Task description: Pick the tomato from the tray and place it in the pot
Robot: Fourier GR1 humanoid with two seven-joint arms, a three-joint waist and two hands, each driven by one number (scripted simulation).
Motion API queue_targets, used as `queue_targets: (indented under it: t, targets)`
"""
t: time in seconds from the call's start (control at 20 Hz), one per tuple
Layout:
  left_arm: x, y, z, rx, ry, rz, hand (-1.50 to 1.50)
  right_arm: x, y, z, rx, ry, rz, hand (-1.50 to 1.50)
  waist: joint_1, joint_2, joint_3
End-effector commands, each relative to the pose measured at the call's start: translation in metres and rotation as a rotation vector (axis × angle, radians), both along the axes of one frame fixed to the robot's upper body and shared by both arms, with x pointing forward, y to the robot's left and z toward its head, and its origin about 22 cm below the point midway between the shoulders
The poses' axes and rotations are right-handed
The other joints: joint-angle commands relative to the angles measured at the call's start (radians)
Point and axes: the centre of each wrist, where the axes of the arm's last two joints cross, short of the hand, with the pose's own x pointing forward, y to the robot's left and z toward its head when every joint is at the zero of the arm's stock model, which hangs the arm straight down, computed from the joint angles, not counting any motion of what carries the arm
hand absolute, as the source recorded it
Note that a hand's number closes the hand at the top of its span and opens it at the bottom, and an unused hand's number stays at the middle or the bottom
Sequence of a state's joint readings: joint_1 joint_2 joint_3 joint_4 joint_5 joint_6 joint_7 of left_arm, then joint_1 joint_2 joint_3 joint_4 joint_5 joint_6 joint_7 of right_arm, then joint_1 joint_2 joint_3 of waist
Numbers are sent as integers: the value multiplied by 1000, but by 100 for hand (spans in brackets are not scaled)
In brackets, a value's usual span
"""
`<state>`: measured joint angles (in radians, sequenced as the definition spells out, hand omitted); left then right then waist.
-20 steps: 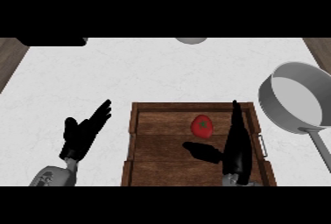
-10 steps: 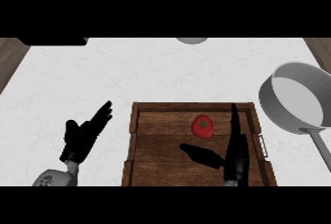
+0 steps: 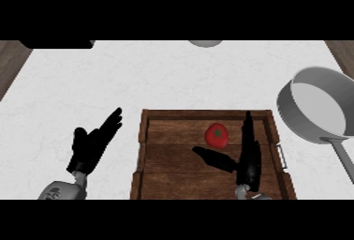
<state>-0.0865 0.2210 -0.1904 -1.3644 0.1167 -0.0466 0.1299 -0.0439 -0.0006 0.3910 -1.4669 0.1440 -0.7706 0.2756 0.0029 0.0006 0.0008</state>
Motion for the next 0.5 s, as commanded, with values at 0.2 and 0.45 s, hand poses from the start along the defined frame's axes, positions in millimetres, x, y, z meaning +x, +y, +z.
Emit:
queue_targets:
  t: [0.2, 0.45]
  targets:
    - [-8, 6, -5, -2, 0, 0, 0, 2, 5, -55, -187, 22, 113, 150, 12, 1, 0]
    - [-11, 6, -7, -10, -3, -25, 0, -5, 0, -62, -23, -74, 52, 150, 6, 1, 1]
